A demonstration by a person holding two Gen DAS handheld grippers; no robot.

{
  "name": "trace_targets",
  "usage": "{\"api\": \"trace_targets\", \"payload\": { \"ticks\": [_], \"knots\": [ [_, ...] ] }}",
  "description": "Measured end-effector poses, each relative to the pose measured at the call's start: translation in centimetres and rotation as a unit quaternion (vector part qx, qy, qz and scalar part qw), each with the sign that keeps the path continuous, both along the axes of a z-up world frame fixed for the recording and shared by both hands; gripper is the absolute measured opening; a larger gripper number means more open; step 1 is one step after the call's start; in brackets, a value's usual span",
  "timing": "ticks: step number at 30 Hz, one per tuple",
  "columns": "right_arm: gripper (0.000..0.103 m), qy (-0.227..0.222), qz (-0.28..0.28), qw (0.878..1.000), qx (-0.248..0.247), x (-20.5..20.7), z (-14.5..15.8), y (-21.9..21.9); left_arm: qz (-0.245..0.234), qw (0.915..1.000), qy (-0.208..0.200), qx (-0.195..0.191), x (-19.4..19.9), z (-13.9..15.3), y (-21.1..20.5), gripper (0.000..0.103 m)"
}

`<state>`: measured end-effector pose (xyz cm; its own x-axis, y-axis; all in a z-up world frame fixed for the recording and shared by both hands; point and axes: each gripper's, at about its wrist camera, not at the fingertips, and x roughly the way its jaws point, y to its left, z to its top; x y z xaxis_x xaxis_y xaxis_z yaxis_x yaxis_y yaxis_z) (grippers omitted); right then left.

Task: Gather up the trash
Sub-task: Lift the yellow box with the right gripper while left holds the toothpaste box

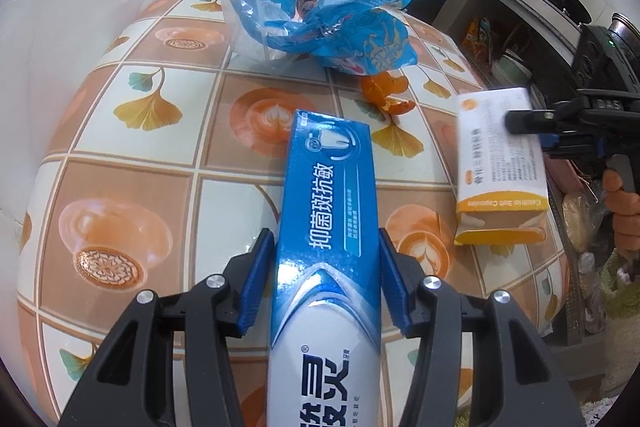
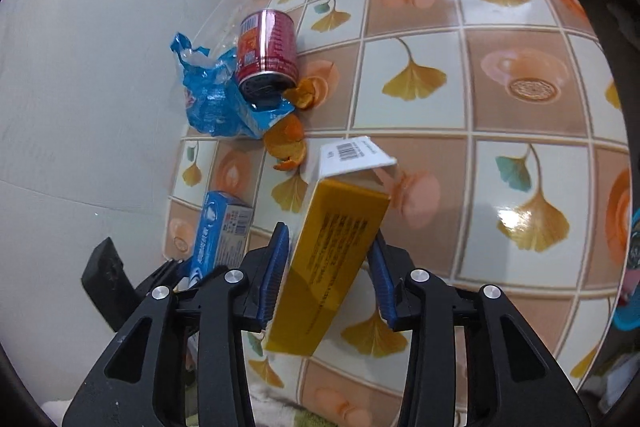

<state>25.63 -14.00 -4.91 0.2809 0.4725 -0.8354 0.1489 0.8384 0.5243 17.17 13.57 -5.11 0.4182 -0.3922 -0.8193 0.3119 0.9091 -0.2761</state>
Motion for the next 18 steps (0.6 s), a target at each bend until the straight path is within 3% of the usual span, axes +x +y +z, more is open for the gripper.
{"api": "trace_targets", "payload": {
  "ticks": [4,18],
  "knots": [
    [0.036,-0.003,0.004,1.000,0.002,0.4,-1.3,0.8,0.001,1.0000,-0.002,0.002,0.1,0.0,-0.1,0.049],
    [0.030,-0.034,-0.024,0.999,0.025,-2.4,0.4,-1.2,0.008,0.9998,-0.018,-0.003,-0.4,1.0,0.1,0.048]
  ]
}}
